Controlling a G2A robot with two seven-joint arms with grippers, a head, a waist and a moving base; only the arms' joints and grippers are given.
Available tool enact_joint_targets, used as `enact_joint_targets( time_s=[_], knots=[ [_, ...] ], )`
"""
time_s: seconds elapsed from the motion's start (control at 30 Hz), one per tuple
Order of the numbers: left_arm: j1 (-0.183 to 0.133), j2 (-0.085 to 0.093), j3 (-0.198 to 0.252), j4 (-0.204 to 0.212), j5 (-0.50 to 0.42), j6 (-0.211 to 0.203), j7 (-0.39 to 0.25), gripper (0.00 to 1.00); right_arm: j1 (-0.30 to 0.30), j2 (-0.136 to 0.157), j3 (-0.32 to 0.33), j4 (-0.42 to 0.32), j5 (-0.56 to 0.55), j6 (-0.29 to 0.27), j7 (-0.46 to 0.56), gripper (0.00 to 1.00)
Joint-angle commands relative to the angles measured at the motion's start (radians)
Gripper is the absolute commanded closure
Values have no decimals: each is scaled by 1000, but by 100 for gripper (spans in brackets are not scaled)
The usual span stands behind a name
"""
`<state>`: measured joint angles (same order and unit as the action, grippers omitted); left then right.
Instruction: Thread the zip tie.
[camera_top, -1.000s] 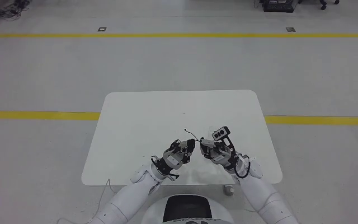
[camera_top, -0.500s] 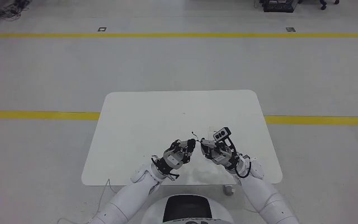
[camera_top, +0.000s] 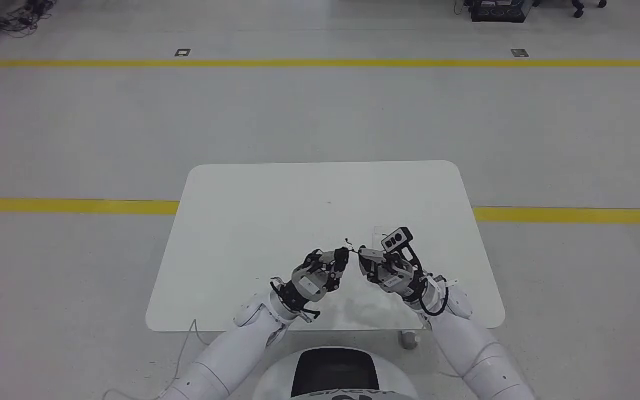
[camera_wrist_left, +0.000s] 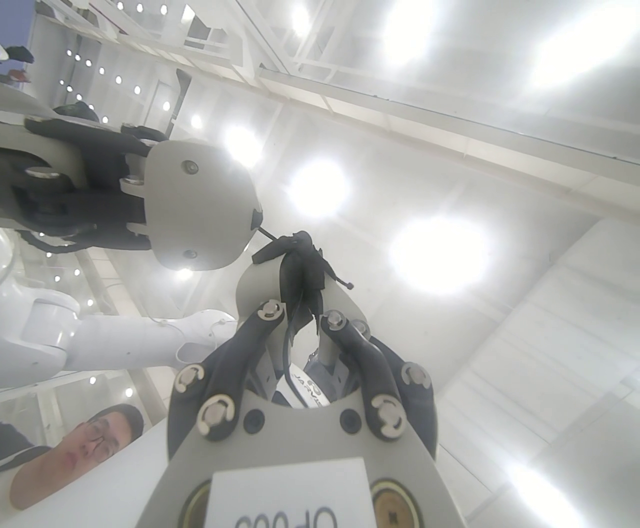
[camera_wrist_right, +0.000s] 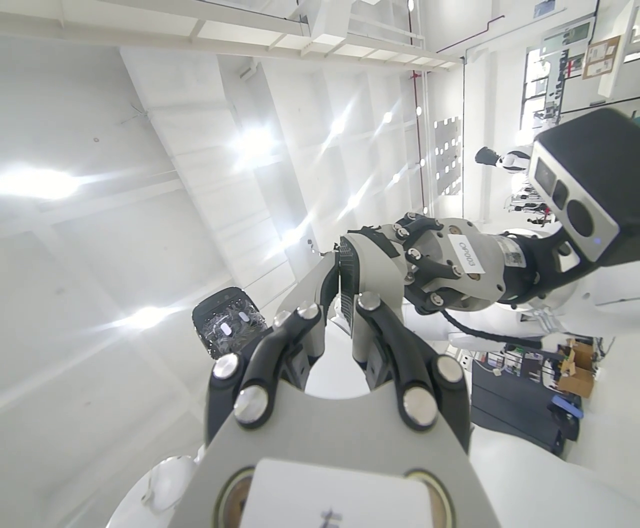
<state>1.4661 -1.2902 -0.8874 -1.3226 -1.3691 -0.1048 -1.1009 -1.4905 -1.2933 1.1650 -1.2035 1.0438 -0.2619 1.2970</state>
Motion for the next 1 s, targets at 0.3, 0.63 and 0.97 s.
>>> enact_joint_targets(
  time_s=[0.3, 0.63, 0.97],
  knots=[
    [0, 0, 0, 0, 0, 3, 0, 100, 4, -1, -1, 14, -5, -1, -1, 100],
    [0, 0, 0, 0, 0, 3, 0, 100, 6, -2, -1, 29, -6, -1, 1, 100],
    [0, 0, 0, 0, 0, 3, 0, 100, 11, -3, -1, 44, -4, 1, 3, 100]
  ],
)
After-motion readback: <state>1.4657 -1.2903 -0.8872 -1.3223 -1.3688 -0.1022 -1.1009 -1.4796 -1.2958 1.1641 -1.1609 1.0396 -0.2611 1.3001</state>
